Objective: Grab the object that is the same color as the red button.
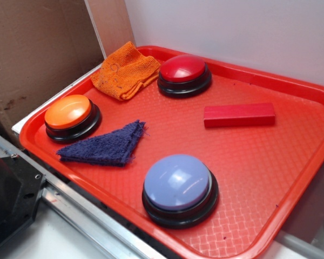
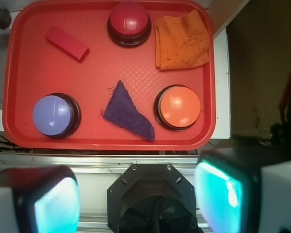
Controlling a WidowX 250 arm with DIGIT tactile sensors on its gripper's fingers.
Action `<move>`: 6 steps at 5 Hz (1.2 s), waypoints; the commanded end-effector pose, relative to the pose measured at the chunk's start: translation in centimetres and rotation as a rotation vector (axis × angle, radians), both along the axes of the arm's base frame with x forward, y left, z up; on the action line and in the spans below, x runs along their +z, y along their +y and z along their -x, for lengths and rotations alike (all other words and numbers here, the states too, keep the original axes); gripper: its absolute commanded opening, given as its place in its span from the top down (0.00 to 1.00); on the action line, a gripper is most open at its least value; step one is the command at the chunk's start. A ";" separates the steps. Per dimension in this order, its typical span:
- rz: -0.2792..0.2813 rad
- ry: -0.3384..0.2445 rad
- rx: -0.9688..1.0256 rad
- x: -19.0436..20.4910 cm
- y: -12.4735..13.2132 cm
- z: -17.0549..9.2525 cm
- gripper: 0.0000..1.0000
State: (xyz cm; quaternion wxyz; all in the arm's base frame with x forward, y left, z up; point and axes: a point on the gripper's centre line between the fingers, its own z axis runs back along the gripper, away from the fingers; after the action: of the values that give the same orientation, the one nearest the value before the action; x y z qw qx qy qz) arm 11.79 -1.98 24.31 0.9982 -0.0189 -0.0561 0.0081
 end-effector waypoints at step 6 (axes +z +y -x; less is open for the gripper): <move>0.044 0.100 -0.406 -2.4 -8.1 -10.8 0.00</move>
State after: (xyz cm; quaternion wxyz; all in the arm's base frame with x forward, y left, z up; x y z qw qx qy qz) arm 22.69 -9.61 20.68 0.9800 -0.0485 0.0239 -0.1917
